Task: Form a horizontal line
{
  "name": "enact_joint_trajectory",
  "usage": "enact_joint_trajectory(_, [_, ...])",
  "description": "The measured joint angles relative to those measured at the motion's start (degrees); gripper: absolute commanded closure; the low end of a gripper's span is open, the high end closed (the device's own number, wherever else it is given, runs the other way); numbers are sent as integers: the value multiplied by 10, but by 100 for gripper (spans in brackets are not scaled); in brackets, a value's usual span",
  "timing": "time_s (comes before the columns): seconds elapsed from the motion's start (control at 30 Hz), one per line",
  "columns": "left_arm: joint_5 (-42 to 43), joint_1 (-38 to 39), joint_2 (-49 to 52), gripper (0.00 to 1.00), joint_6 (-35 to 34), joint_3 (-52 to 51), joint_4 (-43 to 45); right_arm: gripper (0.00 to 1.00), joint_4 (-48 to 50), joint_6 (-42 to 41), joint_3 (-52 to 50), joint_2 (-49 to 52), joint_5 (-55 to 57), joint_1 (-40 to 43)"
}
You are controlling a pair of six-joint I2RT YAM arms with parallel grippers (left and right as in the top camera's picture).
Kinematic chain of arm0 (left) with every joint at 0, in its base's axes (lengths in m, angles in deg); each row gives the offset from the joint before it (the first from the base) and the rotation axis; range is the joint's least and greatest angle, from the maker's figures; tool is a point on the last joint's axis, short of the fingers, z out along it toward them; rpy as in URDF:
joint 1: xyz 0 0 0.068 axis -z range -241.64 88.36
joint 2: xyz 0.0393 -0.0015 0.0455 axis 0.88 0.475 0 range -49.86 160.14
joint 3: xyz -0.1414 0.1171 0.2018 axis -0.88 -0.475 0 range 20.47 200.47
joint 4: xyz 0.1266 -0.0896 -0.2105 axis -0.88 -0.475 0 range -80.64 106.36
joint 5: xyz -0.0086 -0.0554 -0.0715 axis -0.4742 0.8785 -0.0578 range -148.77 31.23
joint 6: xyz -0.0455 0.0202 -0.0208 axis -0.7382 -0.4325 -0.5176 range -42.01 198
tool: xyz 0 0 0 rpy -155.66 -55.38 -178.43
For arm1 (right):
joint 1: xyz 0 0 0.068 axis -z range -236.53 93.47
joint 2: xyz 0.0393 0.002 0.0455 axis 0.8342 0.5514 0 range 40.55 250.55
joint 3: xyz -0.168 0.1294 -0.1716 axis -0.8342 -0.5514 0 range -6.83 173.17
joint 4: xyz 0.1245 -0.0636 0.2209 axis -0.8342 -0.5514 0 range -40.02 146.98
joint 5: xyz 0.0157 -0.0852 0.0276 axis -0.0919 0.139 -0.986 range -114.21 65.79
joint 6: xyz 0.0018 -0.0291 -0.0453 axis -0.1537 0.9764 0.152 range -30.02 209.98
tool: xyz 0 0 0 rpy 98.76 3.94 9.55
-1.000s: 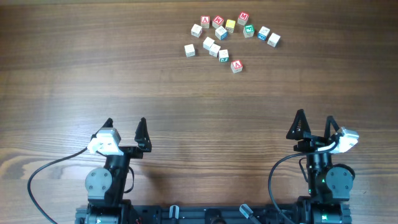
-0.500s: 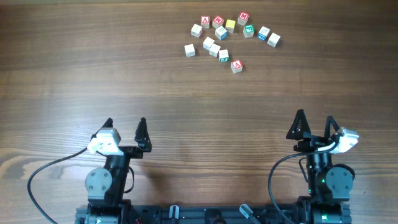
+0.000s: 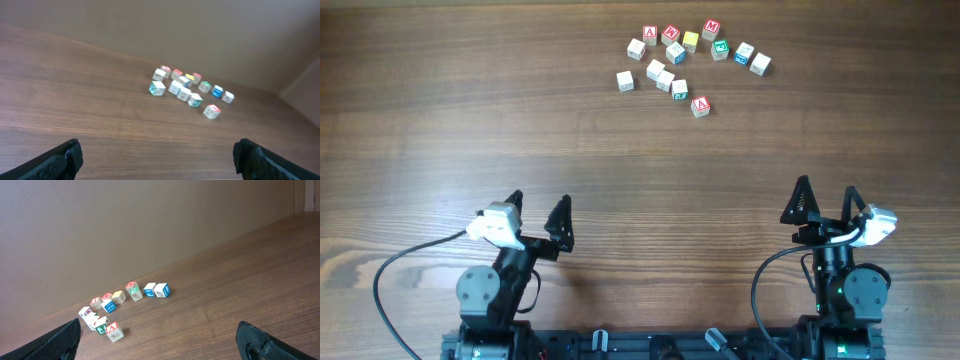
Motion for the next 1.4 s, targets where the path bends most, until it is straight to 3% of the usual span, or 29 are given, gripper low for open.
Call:
enact_joint_trajectory(0.17, [34, 0, 64, 0, -42, 69, 1, 0, 0, 0, 0, 0, 0, 0])
enact_joint_trajectory(0.4, [54, 0, 216, 0, -46, 180, 0, 0, 0, 0, 0, 0, 0, 0])
enact_joint_trajectory(0.63, [131, 0, 342, 0, -48, 270, -11, 0, 0, 0, 0, -1, 0, 0])
enact_joint_trajectory(0.93, [143, -1, 357, 1, -52, 270, -8, 0, 0, 0, 0, -1, 0, 0])
enact_joint_trajectory(1.1, [135, -1, 385, 0, -52, 318, -49, 0, 0, 0, 0, -1, 0, 0])
enact_joint_trajectory(1.4, [97, -1, 576, 1, -33, 493, -146, 0, 0, 0, 0, -1, 0, 0])
